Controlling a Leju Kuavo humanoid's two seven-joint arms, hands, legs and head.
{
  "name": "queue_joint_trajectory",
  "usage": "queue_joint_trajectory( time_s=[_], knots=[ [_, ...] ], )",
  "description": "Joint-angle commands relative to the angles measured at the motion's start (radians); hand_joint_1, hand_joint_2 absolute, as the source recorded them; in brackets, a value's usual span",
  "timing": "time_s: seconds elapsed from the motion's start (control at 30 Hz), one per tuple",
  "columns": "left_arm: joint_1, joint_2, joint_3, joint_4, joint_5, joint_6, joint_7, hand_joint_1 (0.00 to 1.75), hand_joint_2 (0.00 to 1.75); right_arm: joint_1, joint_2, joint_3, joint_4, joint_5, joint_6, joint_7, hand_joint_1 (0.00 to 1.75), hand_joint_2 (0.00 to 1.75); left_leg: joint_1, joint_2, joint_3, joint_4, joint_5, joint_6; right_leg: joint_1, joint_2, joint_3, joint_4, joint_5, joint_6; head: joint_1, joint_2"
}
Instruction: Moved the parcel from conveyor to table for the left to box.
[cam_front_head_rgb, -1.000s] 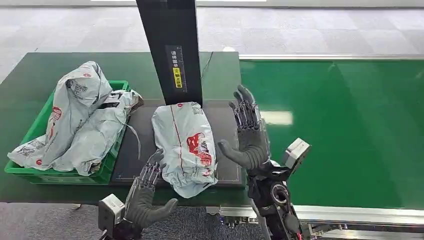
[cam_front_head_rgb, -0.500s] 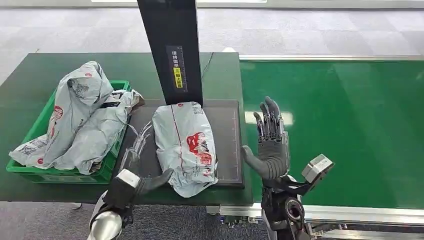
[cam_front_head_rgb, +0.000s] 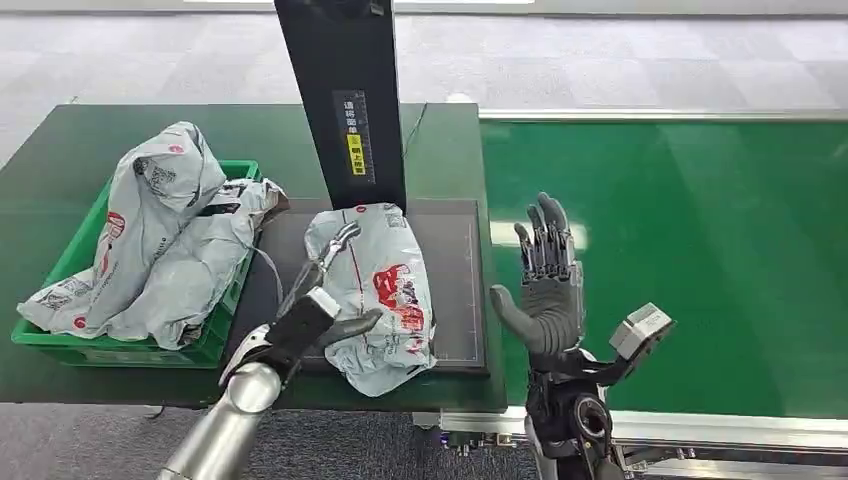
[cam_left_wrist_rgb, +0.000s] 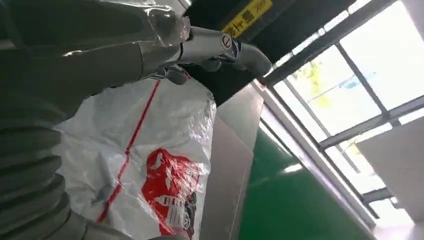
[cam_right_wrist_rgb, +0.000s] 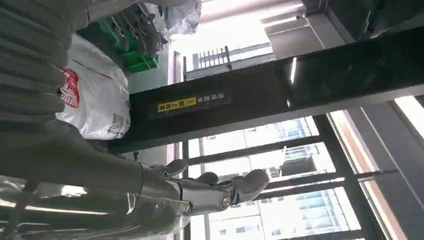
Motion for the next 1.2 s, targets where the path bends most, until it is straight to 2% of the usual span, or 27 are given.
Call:
queue_joint_trajectory(
  time_s=[0.03,0.17,0.33,0.43,0.8,0.83,0.87,1.1,1.2],
  knots=[
    [-0.157,-0.027,-0.23,0.373,-0.026,-0.025,0.012,0.0,1.75,-0.004,-0.02,-0.057,0.007,-0.029,-0.03,0.021,0.0,1.75,-0.001,-0.003,0.001,-0.002,0.001,0.001,0.0,-0.004,0.003,-0.002,0.001,0.001,0.0,0.0],
    [-0.121,0.007,-0.268,0.426,-0.022,-0.031,-0.01,0.0,1.75,0.022,-0.032,-0.061,-0.003,-0.036,-0.034,0.022,0.0,1.75,-0.001,-0.002,0.004,-0.003,0.001,0.001,-0.001,-0.003,0.004,-0.003,0.0,0.001,0.0,0.0],
    [-0.048,0.065,-0.319,0.374,-0.05,-0.032,-0.02,0.0,1.75,0.036,-0.04,-0.053,0.01,-0.051,-0.036,0.009,0.0,1.75,-0.001,0.002,0.004,-0.003,0.0,0.0,0.0,0.002,0.003,-0.003,0.001,0.0,0.0,0.0],
    [-0.038,0.072,-0.373,0.367,-0.097,-0.038,-0.002,0.0,1.75,0.031,-0.039,-0.051,0.015,-0.051,-0.037,0.008,0.0,1.75,0.0,0.002,0.003,-0.003,0.0,0.0,0.0,0.002,0.002,-0.002,0.001,0.0,0.0,0.0],
    [-0.054,0.067,-0.396,0.391,-0.14,0.001,0.019,0.0,1.75,0.03,-0.028,-0.055,0.015,-0.05,-0.037,0.008,0.0,1.75,-0.001,0.002,0.007,-0.003,0.0,0.0,-0.001,0.002,0.007,-0.002,0.001,0.0,0.0,0.0],
    [-0.06,0.069,-0.403,0.398,-0.155,0.007,0.021,1.55,1.75,0.03,-0.028,-0.054,0.013,-0.05,-0.037,0.008,0.0,1.75,-0.001,0.002,0.007,-0.004,0.001,0.001,-0.001,0.002,0.008,-0.003,0.002,0.0,0.0,0.0],
    [-0.063,0.07,-0.407,0.402,-0.162,0.007,0.022,1.75,1.75,0.03,-0.028,-0.053,0.012,-0.049,-0.037,0.008,0.0,1.75,-0.001,0.002,0.007,-0.003,0.0,0.0,-0.001,0.002,0.008,-0.002,0.001,0.0,0.0,0.0],
    [-0.097,0.061,-0.426,0.466,-0.188,0.014,0.019,1.75,1.75,0.016,-0.031,-0.052,0.02,-0.049,-0.037,0.008,0.0,1.75,-0.001,0.001,0.008,-0.002,0.0,0.0,-0.001,0.001,0.009,-0.002,0.001,0.0,0.0,0.0],
    [-0.098,0.063,-0.427,0.468,-0.173,0.009,-0.019,1.75,1.75,0.019,-0.033,-0.053,0.012,-0.049,-0.037,0.008,0.0,1.75,-0.001,0.001,0.009,-0.002,0.0,0.0,-0.001,0.001,0.011,-0.001,0.0,0.001,0.0,0.0]
  ],
)
